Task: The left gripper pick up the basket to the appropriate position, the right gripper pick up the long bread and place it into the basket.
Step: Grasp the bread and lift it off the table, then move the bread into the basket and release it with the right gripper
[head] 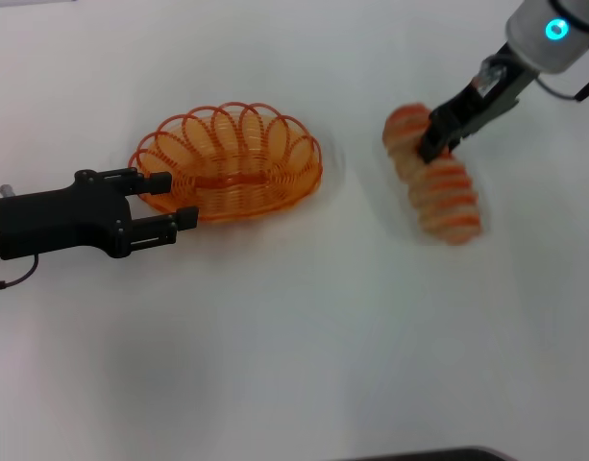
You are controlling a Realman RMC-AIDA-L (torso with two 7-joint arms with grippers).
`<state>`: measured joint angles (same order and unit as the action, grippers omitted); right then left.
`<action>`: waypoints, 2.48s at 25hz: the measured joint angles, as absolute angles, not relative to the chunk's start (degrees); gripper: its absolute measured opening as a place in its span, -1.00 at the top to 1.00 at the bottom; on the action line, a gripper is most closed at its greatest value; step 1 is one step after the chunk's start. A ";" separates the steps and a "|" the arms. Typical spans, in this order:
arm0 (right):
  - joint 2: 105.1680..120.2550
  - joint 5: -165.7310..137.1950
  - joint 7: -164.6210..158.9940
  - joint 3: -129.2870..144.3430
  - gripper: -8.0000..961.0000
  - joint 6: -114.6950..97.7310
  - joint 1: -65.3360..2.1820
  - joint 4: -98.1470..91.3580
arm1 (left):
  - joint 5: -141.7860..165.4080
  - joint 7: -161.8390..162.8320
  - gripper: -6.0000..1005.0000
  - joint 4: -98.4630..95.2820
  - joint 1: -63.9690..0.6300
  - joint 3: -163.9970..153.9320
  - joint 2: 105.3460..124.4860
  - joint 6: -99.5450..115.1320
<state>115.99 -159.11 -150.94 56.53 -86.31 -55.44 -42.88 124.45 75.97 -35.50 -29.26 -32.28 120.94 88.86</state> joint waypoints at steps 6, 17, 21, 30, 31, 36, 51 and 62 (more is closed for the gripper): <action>115.32 -154.60 -139.19 46.30 0.42 -83.18 -53.93 -44.93 | 124.45 76.09 -0.30 -35.50 -29.27 -32.35 120.94 88.70; 113.60 -124.88 -112.02 43.45 0.53 -76.94 -49.81 -44.11 | 124.45 76.20 -0.30 -35.34 -29.16 -32.40 121.42 88.69; 112.75 -124.92 -103.27 46.82 0.58 -81.48 -53.24 -40.56 | 124.45 76.20 -0.30 -35.30 -29.09 -32.41 121.59 88.68; 115.09 -133.43 -87.47 53.06 0.59 -88.17 -62.37 -40.46 | 124.23 77.95 -0.30 -34.54 -29.78 -32.53 121.76 90.14; 115.55 -134.35 -86.83 54.25 0.59 -87.37 -63.25 -39.83 | 124.16 78.26 -0.30 -34.54 -29.78 -32.52 121.78 90.37; 118.15 -136.85 -85.61 60.45 0.59 -83.93 -66.02 -37.93 | 124.00 79.30 -0.30 -34.75 -29.75 -32.23 121.82 92.14; 119.98 -135.84 -84.31 67.02 0.09 -75.44 -68.49 -34.09 | 123.92 80.62 -0.30 -35.06 -29.61 -31.90 121.55 93.53; 119.06 -120.82 -83.56 57.90 -0.54 -78.39 -55.15 -36.89 | 123.92 81.32 -0.30 -35.28 -29.86 -28.63 120.78 92.27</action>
<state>119.06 -120.82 -83.56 57.90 -78.39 -55.15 -36.89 123.92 81.32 -35.28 -29.86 -28.63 120.78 92.27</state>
